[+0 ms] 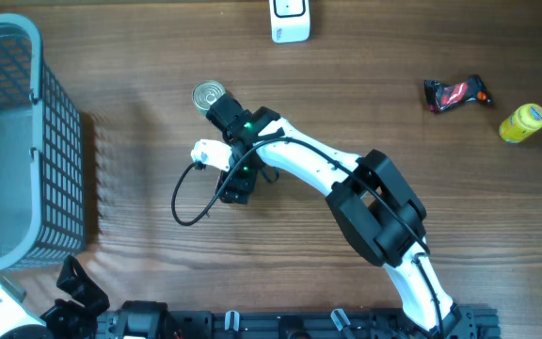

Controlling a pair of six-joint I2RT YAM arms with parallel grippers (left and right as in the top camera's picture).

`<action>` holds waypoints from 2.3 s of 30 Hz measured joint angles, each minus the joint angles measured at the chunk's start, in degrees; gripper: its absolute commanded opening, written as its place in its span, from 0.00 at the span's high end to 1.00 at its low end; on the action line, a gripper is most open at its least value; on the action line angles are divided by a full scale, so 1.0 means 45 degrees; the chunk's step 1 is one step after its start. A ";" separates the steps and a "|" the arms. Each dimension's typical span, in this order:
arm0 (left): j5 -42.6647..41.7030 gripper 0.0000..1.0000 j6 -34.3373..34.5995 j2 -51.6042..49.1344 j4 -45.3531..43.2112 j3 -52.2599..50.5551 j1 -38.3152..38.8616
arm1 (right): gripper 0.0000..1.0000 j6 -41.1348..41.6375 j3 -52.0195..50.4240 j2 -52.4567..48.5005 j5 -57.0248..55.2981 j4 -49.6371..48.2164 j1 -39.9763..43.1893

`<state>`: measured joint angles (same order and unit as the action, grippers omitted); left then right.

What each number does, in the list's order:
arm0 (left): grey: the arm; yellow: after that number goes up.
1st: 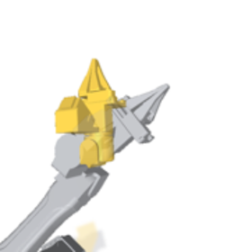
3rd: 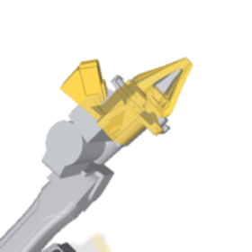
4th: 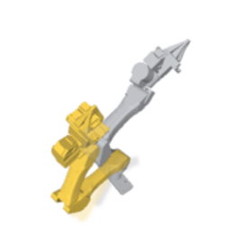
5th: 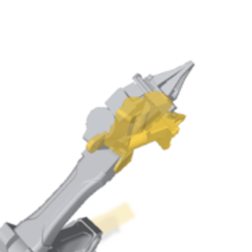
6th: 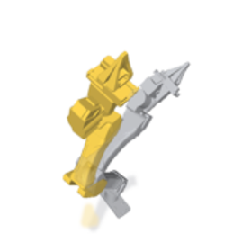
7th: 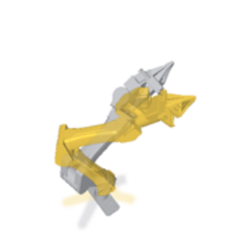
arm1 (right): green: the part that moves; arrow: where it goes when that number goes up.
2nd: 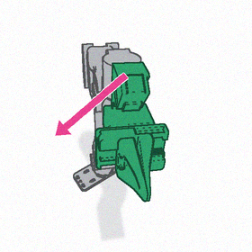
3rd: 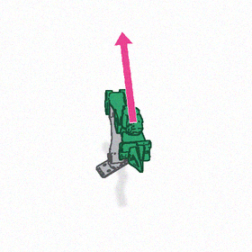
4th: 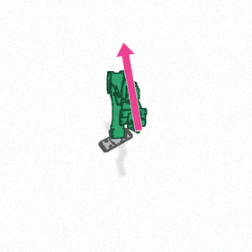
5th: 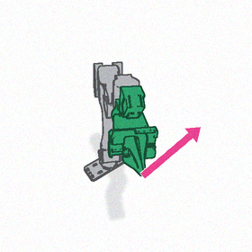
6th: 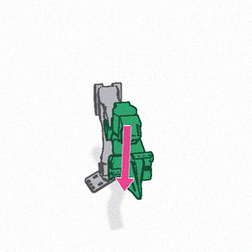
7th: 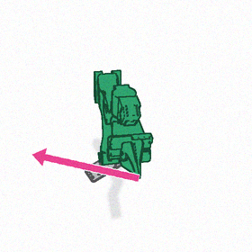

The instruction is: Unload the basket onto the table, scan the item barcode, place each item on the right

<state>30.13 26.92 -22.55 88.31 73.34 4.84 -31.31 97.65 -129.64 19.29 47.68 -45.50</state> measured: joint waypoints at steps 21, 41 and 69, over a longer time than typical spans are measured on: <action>-0.0005 0.00 0.0000 0.0000 0.0000 0.0000 0.0000 | 0.15 -0.0719 0.0432 -0.0287 -0.0933 0.0427 -0.0170; -0.0005 0.00 0.0000 0.0000 0.0000 0.0000 0.0000 | 0.57 -0.0291 0.0874 -0.0670 -0.1224 0.0466 0.0005; -0.0005 0.00 0.0000 0.0000 0.0000 0.0000 0.0000 | 0.37 -0.7057 0.1326 0.2550 1.1215 0.6887 0.3478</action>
<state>30.11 26.92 -22.55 88.31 73.34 4.84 -63.07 103.61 -118.17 69.76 78.67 -29.85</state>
